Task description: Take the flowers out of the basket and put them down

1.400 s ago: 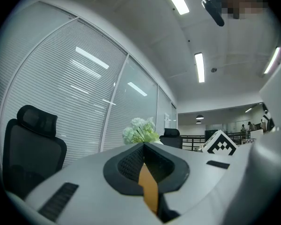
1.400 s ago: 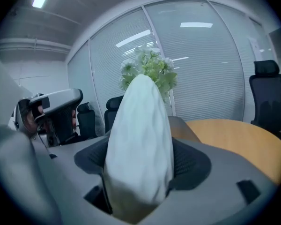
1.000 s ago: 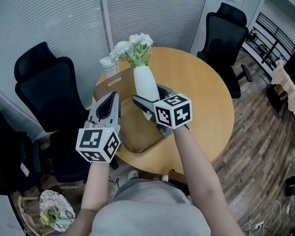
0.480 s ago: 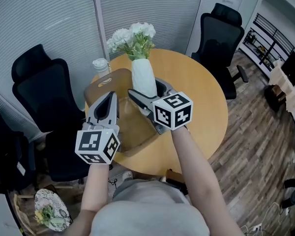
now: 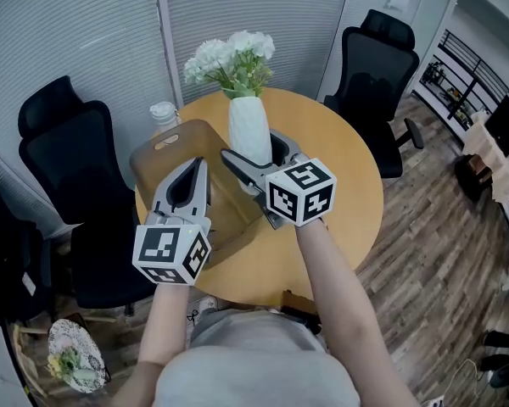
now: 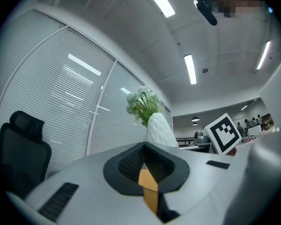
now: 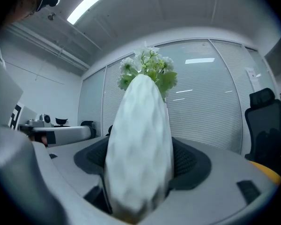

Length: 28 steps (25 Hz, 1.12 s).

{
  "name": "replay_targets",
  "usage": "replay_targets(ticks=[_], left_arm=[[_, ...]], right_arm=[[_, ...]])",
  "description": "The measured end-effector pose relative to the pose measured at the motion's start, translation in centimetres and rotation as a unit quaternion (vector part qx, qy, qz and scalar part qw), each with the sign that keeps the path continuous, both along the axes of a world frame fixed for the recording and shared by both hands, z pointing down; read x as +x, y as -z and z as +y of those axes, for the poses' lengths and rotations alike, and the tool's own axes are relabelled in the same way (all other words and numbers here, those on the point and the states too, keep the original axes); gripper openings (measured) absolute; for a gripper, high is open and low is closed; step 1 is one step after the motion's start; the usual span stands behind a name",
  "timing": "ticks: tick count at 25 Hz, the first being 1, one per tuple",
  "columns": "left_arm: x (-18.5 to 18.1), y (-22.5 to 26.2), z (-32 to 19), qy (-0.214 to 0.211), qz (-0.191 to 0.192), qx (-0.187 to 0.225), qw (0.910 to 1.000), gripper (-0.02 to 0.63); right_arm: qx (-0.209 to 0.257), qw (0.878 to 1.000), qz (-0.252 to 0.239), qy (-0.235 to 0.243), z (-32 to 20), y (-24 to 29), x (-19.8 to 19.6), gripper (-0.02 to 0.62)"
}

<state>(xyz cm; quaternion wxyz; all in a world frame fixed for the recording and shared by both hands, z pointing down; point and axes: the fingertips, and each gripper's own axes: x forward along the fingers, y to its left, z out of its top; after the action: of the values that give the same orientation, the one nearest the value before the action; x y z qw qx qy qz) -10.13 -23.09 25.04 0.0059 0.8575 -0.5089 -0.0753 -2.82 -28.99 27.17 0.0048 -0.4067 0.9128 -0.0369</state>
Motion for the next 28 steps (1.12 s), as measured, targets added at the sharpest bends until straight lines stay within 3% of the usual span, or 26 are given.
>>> replay_targets(ticks=[13, 28], left_arm=[[9.0, 0.0, 0.7, -0.051, -0.006, 0.003, 0.9987, 0.003], [18.4, -3.4, 1.9, -0.106, -0.019, -0.019, 0.9940, 0.005]], right_arm=[[0.038, 0.999, -0.010, -0.031, 0.6, 0.7, 8.4, 0.393], [0.043, 0.997, -0.016, -0.069, 0.5, -3.1, 15.8, 0.393]])
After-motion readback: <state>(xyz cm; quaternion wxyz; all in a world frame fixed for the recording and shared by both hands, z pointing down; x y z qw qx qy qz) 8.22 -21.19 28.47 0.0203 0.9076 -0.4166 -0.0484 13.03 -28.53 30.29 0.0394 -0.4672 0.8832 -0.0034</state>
